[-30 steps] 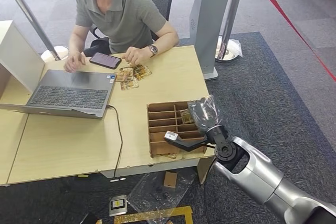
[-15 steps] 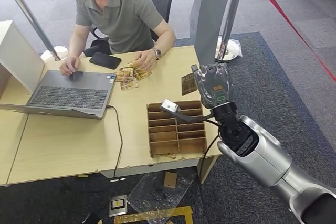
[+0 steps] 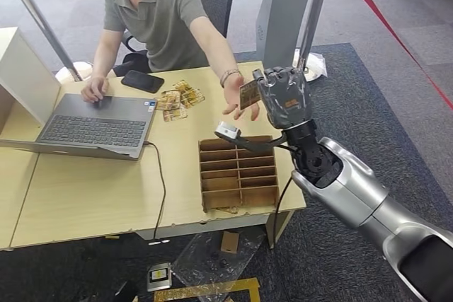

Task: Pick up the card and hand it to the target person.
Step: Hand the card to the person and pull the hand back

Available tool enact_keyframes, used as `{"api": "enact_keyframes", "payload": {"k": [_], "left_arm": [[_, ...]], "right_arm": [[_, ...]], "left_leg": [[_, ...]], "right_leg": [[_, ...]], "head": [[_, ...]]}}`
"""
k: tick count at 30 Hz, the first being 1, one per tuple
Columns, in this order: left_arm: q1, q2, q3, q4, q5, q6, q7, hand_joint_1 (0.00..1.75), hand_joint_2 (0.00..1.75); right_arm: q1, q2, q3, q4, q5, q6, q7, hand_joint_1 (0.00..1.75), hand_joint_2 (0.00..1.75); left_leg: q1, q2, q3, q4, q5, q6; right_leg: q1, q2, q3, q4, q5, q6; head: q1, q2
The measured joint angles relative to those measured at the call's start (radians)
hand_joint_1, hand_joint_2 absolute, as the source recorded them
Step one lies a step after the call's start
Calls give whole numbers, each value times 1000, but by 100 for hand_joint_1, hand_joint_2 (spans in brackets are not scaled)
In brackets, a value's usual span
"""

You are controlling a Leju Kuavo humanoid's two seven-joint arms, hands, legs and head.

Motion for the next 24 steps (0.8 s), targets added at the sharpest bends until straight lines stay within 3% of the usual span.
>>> {"api": "enact_keyframes", "payload": {"k": [3, 12, 13, 16, 17, 20, 24], "left_arm": [[-14, -5, -2, 11, -5, 0, -8, 0, 175], [-16, -6, 34, 17, 24, 0, -15, 0, 175], [-15, -5, 39, 19, 25, 0, -14, 0, 175], [-12, 1, 43, 27, 19, 0, -12, 0, 175], [-11, 3, 46, 28, 17, 0, -11, 0, 175], [-8, 9, 56, 33, 16, 0, -8, 0, 175], [12, 13, 91, 21, 29, 0, -13, 0, 175]], "right_arm": [[-18, 7, -16, 117, 0, -65, 10, 175, 175], [-20, -20, 13, 143, 0, -72, 27, 175, 175], [-20, -24, 19, 150, 0, -72, 32, 156, 175], [-19, -36, 37, 160, 0, -72, 61, 25, 175], [-17, -35, 28, 165, -5, -69, 63, 0, 175], [-9, -14, -37, 162, -8, -5, 7, 0, 175], [44, 7, -90, -27, 0, 274, -62, 0, 175]], "left_leg": [[0, -3, 0, 0, 0, 0], [0, -4, -1, 0, 0, 0], [0, -5, -1, 1, 0, 0], [0, -4, -1, 0, 0, 0], [0, -4, -1, 0, 0, 0], [0, -4, -1, 1, 0, 0], [0, -2, -1, 1, 0, 0]], "right_leg": [[0, -2, 1, 0, -1, 0], [0, -3, 1, 0, -1, 0], [0, -4, 1, 0, -1, 0], [0, -3, 1, 0, -1, 0], [0, -3, 1, 0, -1, 0], [0, -4, 0, 0, -1, 0], [0, -2, -1, 1, -1, 0]], "head": [[0, 0], [0, 0], [0, 0], [0, 0], [0, 0], [0, 0], [0, 0]]}}
